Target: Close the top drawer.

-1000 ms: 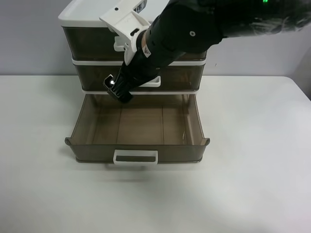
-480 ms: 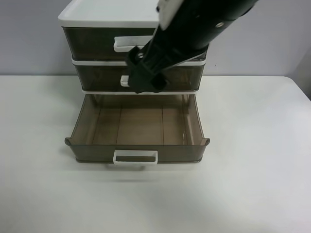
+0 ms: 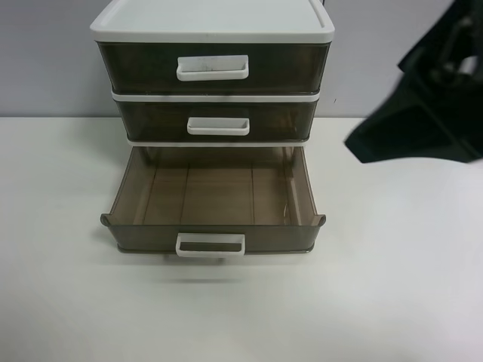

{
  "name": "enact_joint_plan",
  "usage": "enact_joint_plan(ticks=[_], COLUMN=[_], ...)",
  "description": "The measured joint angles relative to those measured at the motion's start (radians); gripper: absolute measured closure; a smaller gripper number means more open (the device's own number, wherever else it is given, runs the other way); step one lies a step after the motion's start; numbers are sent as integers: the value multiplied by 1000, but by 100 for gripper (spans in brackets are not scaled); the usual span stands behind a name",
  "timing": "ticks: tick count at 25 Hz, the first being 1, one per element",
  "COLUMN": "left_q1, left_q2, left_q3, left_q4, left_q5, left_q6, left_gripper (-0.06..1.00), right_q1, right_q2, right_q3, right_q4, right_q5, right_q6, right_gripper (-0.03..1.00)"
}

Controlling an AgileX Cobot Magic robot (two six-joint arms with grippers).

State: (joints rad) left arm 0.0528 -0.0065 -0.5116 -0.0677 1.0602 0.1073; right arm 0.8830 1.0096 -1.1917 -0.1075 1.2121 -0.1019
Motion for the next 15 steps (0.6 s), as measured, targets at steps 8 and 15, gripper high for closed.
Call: enact_joint_plan(ticks=[8, 15], left_q1=[0, 0], left_q2=[0, 0], left_q3=[0, 0], left_q4=[0, 0], left_q5=[0, 0], left_q6=[0, 0], left_gripper=[-5, -5], right_q1=[0, -3], right_q2=[-399, -646], right_q3=[252, 419], right_q4=[0, 0], right_q5=[4, 4], right_q6=[11, 129], right_gripper=[-3, -3])
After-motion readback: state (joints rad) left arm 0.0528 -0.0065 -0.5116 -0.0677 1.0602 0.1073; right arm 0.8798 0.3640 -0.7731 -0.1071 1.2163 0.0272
